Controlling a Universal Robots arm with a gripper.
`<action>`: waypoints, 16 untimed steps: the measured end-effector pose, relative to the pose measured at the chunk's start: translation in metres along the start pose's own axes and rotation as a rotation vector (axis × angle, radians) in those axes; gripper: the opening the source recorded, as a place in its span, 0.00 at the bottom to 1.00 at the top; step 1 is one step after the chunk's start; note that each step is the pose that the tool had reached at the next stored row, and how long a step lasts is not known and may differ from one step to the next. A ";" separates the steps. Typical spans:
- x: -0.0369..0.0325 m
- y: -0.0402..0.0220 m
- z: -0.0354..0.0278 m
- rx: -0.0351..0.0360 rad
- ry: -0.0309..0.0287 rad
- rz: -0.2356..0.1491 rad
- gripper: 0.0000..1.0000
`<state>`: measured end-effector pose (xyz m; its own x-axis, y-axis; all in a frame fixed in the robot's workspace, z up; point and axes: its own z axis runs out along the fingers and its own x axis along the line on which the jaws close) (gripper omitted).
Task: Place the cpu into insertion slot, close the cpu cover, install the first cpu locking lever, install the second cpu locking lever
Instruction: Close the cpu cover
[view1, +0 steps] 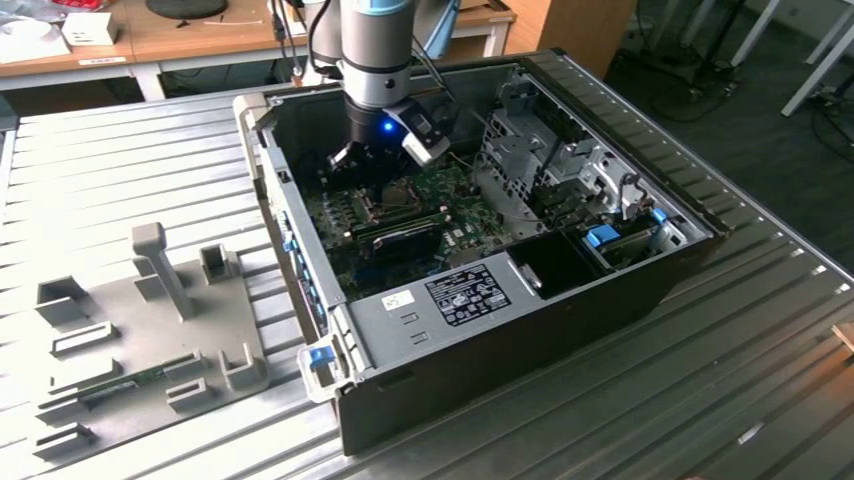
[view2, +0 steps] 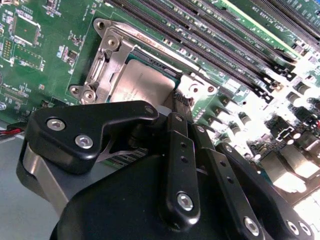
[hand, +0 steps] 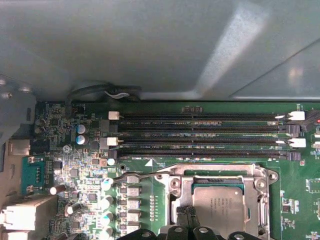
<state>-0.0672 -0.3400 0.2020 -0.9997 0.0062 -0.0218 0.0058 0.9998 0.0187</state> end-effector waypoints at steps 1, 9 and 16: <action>0.0000 0.0000 0.0000 0.0000 0.0000 0.000 0.10; 0.0001 -0.0001 0.0016 0.0002 0.0001 0.000 0.10; 0.0012 -0.0001 0.0025 0.0002 0.0000 0.000 0.10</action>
<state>-0.0683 -0.3401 0.1994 -0.9997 0.0063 -0.0218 0.0058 0.9998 0.0186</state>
